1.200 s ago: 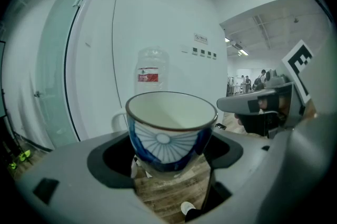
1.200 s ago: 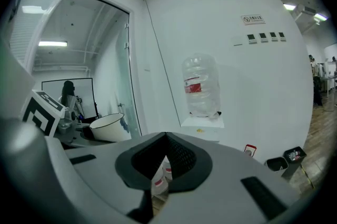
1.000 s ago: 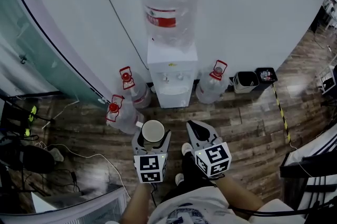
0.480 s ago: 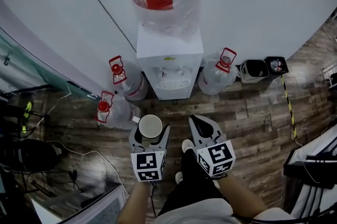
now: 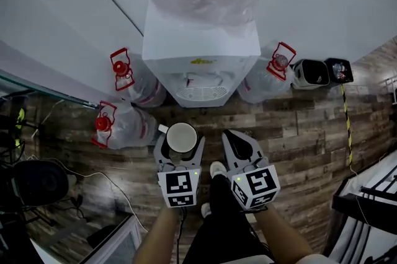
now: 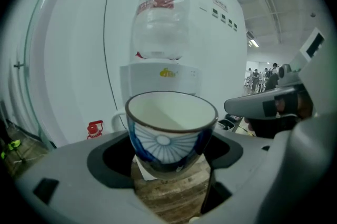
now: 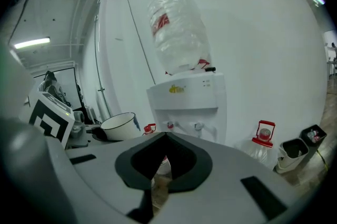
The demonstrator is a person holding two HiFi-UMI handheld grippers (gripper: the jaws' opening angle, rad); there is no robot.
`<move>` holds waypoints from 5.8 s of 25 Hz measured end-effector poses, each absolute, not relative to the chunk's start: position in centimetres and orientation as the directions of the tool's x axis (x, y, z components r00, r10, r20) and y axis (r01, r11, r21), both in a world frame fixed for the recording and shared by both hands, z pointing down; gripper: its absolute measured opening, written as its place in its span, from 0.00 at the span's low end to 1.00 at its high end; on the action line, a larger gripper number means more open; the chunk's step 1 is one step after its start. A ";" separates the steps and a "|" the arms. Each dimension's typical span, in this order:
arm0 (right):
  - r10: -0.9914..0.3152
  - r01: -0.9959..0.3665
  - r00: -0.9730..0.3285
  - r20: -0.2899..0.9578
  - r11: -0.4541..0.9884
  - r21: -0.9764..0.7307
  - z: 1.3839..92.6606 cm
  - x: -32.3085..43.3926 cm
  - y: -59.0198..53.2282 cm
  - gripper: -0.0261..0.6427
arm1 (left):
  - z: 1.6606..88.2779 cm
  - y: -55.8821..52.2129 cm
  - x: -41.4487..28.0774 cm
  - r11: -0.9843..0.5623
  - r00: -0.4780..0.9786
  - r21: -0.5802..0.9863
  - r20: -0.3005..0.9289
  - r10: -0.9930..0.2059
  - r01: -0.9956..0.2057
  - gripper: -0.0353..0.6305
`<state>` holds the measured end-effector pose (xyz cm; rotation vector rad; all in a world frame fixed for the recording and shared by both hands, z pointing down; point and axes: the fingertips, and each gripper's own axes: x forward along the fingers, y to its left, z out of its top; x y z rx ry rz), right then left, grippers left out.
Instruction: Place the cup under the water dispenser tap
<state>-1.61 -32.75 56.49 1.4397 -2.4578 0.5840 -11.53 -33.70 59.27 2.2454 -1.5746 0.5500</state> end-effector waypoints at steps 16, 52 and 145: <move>-0.797 -0.888 -0.459 0.392 0.401 -0.224 69.0 -2.0 -41.3 0.07 | 73.5 -43.6 -12.3 -0.271 0.271 0.078 0.515 -0.813 -0.960 0.69; -0.808 -0.880 -0.475 0.349 0.431 -0.200 76.9 -3.1 -44.2 0.07 | 84.5 -49.7 -12.1 -0.178 0.184 0.063 0.535 -0.824 -0.982 0.69; -0.844 -0.866 -0.496 0.205 0.461 -0.195 28.2 -0.9 -11.7 0.07 | 31.4 -11.7 -11.2 -0.310 0.318 0.085 0.381 -0.868 -0.947 0.44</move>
